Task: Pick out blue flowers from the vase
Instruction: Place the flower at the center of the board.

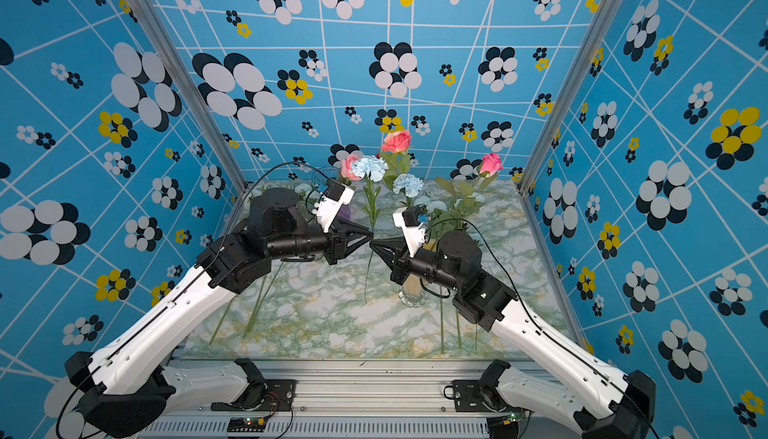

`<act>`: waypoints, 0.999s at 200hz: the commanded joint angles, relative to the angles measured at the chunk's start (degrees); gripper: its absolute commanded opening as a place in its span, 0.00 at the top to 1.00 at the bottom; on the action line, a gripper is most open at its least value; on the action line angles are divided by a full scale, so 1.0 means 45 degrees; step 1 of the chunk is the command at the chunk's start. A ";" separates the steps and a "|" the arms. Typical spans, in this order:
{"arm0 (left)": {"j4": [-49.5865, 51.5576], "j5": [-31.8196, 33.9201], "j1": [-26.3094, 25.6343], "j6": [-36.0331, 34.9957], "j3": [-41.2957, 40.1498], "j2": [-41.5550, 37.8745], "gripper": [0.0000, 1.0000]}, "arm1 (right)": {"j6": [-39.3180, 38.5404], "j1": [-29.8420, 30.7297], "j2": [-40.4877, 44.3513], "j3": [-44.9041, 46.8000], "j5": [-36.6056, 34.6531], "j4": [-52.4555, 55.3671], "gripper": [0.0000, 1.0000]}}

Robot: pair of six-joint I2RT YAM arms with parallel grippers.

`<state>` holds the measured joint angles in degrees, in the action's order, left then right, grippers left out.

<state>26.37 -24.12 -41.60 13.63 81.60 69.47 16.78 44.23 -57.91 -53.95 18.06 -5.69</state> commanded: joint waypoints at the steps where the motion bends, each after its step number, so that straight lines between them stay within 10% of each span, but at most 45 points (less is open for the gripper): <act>1: -0.1546 0.0176 0.0100 0.0287 -0.1041 -0.0716 0.51 | -0.0082 0.0053 0.0149 -0.0088 -0.0390 0.0192 1.00; 109: -0.9874 0.6644 0.0124 -0.0693 -0.8420 -0.3671 0.20 | 0.0249 0.0051 0.1107 -0.1601 -0.1693 0.2384 1.00; 200: -1.0055 0.7045 0.0163 -0.1427 -0.8661 -0.2412 0.09 | 0.0760 0.0054 0.2367 -0.3711 -0.4859 0.6549 1.00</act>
<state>-16.60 6.74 -41.25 8.27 42.78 58.22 19.16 44.23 -49.47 -67.18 1.52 15.79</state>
